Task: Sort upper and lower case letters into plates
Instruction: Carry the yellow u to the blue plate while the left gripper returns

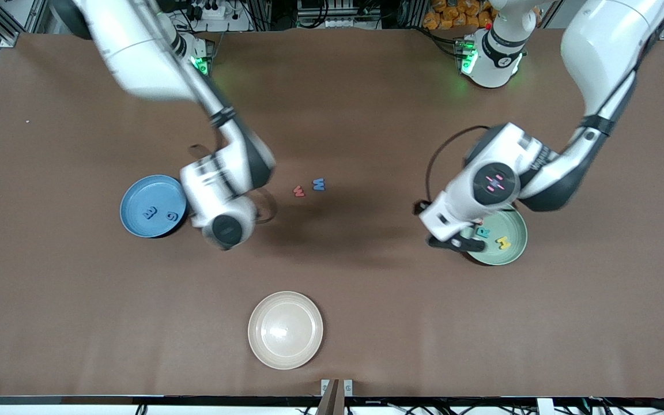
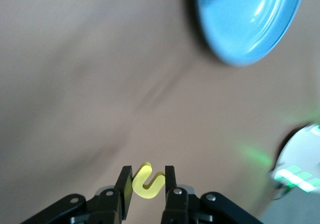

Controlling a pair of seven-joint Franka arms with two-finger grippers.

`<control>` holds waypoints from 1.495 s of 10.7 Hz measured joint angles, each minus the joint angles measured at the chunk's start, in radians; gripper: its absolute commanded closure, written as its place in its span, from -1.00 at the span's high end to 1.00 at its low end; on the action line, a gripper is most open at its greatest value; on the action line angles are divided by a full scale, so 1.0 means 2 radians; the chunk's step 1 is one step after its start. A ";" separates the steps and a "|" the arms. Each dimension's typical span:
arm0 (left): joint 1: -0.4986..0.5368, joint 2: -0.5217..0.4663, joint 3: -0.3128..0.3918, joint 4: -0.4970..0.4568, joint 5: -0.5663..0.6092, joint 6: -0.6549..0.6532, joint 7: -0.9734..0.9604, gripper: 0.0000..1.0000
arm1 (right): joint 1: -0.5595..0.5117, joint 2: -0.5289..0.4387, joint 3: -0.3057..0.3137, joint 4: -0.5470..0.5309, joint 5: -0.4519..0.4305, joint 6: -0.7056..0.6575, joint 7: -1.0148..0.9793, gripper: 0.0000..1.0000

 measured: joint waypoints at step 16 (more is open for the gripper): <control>-0.339 0.082 0.170 0.021 -0.030 0.209 -0.350 1.00 | -0.163 -0.001 0.006 -0.041 -0.087 -0.002 -0.332 0.50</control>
